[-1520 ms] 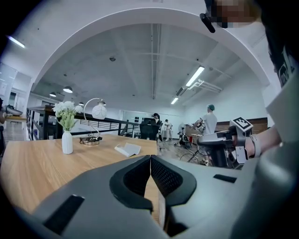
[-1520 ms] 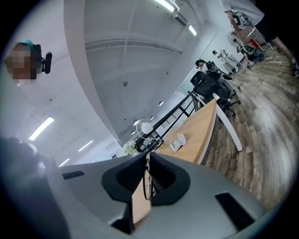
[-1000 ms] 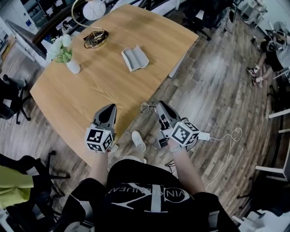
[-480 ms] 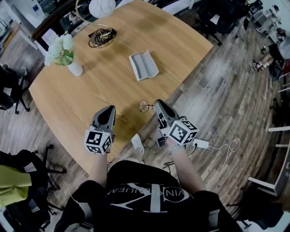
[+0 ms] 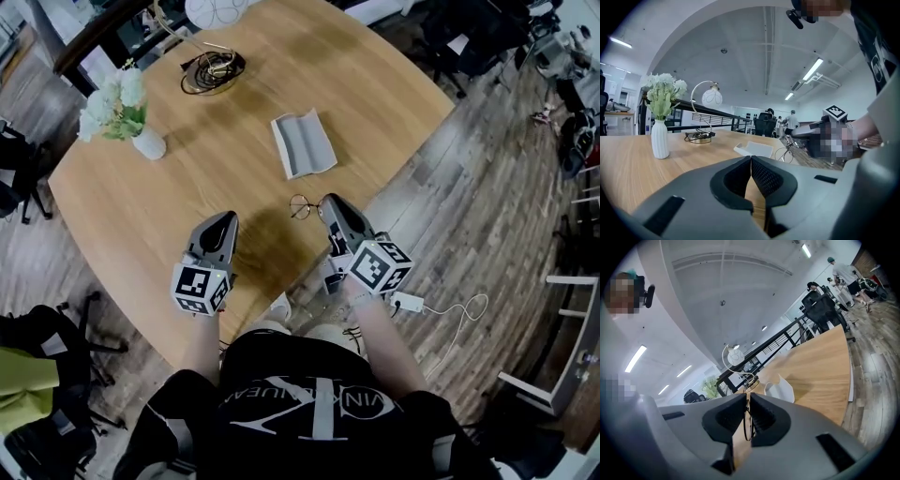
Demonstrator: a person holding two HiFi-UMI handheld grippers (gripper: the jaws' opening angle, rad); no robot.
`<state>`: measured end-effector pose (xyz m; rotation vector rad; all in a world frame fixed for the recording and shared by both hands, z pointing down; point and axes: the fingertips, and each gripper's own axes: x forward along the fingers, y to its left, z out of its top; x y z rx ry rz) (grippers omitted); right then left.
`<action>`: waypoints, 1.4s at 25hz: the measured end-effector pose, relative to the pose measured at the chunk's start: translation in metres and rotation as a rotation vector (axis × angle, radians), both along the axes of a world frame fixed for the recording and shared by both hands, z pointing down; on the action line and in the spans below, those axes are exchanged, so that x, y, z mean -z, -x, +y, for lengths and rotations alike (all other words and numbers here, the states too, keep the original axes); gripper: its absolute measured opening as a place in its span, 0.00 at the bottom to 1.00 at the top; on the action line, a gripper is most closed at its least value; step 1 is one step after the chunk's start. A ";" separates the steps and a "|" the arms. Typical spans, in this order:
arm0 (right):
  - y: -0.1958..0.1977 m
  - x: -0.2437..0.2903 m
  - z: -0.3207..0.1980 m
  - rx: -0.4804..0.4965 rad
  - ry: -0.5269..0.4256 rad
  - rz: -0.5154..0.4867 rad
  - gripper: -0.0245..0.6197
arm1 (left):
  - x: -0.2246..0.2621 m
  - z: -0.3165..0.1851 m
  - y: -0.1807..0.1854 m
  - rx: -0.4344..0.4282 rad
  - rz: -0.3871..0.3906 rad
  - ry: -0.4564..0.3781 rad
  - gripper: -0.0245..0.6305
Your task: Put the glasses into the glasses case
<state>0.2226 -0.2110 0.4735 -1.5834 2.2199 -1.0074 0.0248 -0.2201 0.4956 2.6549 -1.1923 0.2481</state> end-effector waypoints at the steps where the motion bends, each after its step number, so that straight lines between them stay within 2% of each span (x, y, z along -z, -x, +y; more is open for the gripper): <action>1: -0.001 0.000 -0.006 -0.010 -0.003 0.001 0.10 | -0.001 -0.003 -0.002 -0.004 0.002 0.001 0.07; 5: -0.003 -0.006 -0.021 -0.038 0.010 0.006 0.10 | -0.005 -0.003 -0.011 -0.016 0.011 0.020 0.07; 12: -0.003 -0.007 -0.061 -0.031 0.014 0.031 0.10 | -0.013 -0.019 -0.019 -0.008 0.007 0.041 0.07; 24: -0.009 -0.015 -0.155 -0.035 0.018 0.022 0.10 | -0.016 -0.073 -0.031 0.067 0.007 0.053 0.07; 35: -0.025 -0.031 -0.201 -0.102 0.043 0.010 0.10 | -0.028 -0.120 -0.076 0.006 0.031 0.070 0.07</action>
